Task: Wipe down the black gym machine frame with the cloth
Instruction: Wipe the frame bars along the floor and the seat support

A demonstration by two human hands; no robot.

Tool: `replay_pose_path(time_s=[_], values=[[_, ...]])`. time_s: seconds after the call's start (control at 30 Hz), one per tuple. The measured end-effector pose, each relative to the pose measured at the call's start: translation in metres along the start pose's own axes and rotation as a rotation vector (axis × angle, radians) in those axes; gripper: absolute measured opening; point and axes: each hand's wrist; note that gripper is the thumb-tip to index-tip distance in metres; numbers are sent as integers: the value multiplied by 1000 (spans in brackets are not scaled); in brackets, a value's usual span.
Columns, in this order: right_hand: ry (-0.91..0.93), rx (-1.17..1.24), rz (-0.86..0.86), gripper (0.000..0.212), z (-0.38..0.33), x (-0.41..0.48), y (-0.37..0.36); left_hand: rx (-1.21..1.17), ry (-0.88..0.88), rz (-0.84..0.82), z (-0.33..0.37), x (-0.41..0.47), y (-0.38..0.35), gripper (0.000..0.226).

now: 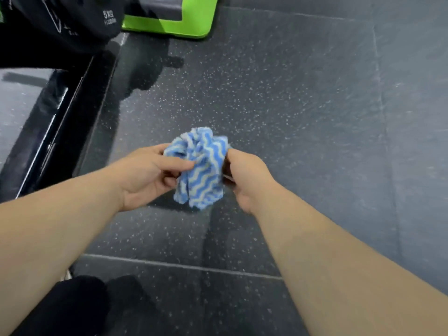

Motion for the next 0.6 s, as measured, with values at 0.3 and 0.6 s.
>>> replay_pose_path(time_s=[0.3, 0.6], values=[[-120, 153, -82, 53, -90, -82, 92, -120, -51, 191, 40, -8, -148, 34], [-21, -129, -50, 14, -195, 6, 93, -250, -56, 339, 114, 76, -121, 32]])
Point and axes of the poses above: each hand's wrist, its own x-axis towards the middle knuckle, its own y-axis out of the back of the hand, z = x × y, and after that the axes turned 6 degrees about -z, right-handed
